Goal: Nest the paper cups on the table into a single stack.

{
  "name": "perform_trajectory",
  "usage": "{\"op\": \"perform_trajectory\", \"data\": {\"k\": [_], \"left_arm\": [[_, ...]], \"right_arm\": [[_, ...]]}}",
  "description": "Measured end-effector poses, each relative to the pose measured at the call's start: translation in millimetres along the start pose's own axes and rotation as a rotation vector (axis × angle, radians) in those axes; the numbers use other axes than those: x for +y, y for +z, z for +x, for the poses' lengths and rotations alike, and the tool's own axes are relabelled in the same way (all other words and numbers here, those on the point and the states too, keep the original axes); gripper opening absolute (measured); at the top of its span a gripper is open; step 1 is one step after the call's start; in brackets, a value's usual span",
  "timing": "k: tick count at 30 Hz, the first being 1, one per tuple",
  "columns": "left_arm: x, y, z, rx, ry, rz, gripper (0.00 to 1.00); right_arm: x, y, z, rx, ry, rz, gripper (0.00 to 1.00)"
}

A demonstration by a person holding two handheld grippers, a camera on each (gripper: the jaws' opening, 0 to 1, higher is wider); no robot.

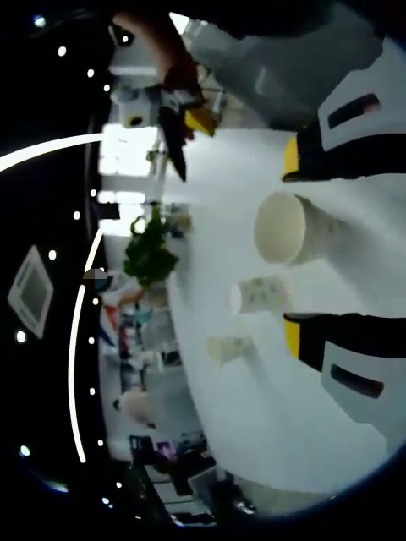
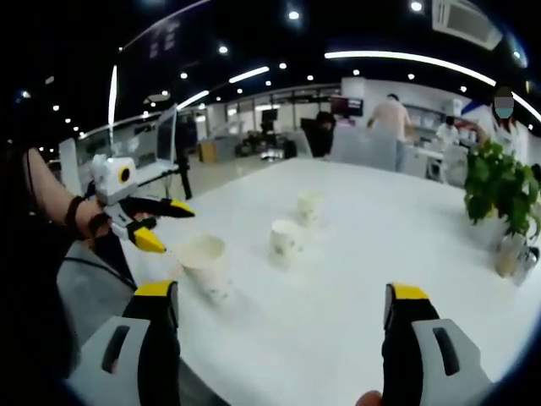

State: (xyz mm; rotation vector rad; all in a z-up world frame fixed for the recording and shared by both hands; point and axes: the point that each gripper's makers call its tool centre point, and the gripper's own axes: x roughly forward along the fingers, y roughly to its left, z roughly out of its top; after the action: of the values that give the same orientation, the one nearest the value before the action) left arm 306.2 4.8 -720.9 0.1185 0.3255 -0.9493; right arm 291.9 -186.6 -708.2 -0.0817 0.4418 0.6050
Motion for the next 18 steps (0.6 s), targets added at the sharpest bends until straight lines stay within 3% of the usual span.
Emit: {"op": "perform_trajectory", "data": {"k": [11,18], "left_arm": [[20.6,16.2,-24.4,-0.051,0.063,-0.022,0.75],[26.9,9.6,-29.7,-0.040,0.078,-0.057,0.83]], "right_arm": [[7.1,-0.9,7.0,-0.004,0.016,-0.002,1.00],[7.8,-2.7,8.9,0.001,0.018,-0.004,1.00]]}}
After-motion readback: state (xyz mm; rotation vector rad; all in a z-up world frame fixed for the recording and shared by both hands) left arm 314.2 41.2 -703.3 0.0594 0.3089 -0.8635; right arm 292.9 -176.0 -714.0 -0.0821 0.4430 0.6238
